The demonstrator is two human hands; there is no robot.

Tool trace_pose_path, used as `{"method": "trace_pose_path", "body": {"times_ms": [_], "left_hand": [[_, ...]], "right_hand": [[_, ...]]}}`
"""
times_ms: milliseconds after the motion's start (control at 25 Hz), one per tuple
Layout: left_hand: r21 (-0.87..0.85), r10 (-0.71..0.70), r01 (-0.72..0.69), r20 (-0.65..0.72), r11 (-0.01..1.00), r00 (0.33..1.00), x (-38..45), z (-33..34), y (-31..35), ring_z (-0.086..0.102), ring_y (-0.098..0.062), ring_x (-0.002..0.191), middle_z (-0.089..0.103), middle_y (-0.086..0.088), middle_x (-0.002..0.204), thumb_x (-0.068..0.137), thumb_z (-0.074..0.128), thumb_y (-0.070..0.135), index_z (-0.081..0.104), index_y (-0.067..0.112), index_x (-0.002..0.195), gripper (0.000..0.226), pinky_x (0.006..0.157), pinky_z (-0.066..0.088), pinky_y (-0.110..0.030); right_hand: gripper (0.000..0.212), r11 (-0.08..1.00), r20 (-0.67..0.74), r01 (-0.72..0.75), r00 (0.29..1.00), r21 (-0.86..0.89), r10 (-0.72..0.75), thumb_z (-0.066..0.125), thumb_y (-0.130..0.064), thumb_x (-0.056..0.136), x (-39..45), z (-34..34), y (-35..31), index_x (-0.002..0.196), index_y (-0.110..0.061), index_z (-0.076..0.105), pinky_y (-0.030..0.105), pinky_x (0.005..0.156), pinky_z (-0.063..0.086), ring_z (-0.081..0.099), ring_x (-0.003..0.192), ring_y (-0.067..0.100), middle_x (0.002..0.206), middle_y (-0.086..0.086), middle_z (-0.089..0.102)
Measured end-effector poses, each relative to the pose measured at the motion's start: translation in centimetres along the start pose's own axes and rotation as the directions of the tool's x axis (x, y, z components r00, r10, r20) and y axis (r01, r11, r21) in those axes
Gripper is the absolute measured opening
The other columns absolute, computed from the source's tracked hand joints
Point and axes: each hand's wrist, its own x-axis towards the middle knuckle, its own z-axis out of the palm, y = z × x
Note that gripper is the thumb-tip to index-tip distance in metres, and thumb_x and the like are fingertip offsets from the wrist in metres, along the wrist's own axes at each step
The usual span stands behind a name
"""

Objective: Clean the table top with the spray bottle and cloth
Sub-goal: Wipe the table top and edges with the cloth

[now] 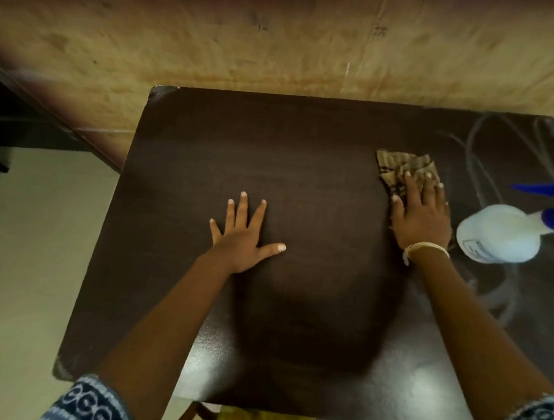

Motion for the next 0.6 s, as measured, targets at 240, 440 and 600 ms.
{"method": "trace_pose_path", "body": {"times_ms": [240, 440, 600], "left_hand": [[0.101, 0.048, -0.056, 0.084, 0.993, 0.995, -7.5, 3.7, -2.5, -0.033, -0.028, 0.143, -0.042, -0.003, 0.152, 0.074, 0.05, 0.08, -0.026, 0.031, 0.149, 0.118, 0.115, -0.004, -0.065], [0.3, 0.008, -0.079, 0.23, 0.951, 0.973, -12.3, 8.2, -4.9, -0.039, -0.035, 0.139, -0.049, -0.006, 0.148, 0.059, 0.067, 0.08, -0.036, 0.022, 0.145, 0.146, 0.113, -0.001, -0.069], [0.364, 0.042, -0.118, 0.21, 0.924, 0.977, -12.4, 9.2, -6.1, -0.04, -0.037, 0.137, -0.051, -0.007, 0.146, 0.055, 0.072, 0.077, -0.041, 0.026, 0.141, 0.151, 0.111, -0.004, -0.072]], "right_hand": [[0.061, 0.997, 0.039, 0.073, 0.996, 0.032, -0.074, 0.038, -0.042, 0.098, -10.5, 3.3, -13.9, 0.154, -0.023, 0.025, 0.055, 0.117, 0.016, 0.015, 0.148, 0.04, 0.16, 0.018, 0.021], [0.055, 0.791, 0.165, 0.611, 0.778, 0.031, -0.607, 0.031, -0.047, 0.098, -19.3, 4.9, -16.5, 0.152, -0.036, 0.025, 0.049, 0.119, 0.023, 0.018, 0.149, 0.029, 0.162, 0.003, 0.022], [0.062, 0.995, -0.007, 0.095, 0.995, -0.004, -0.095, 0.026, -0.052, 0.092, -15.5, 3.0, -5.9, 0.151, -0.031, 0.032, 0.053, 0.114, 0.029, 0.025, 0.146, 0.036, 0.159, 0.01, 0.029]]}}
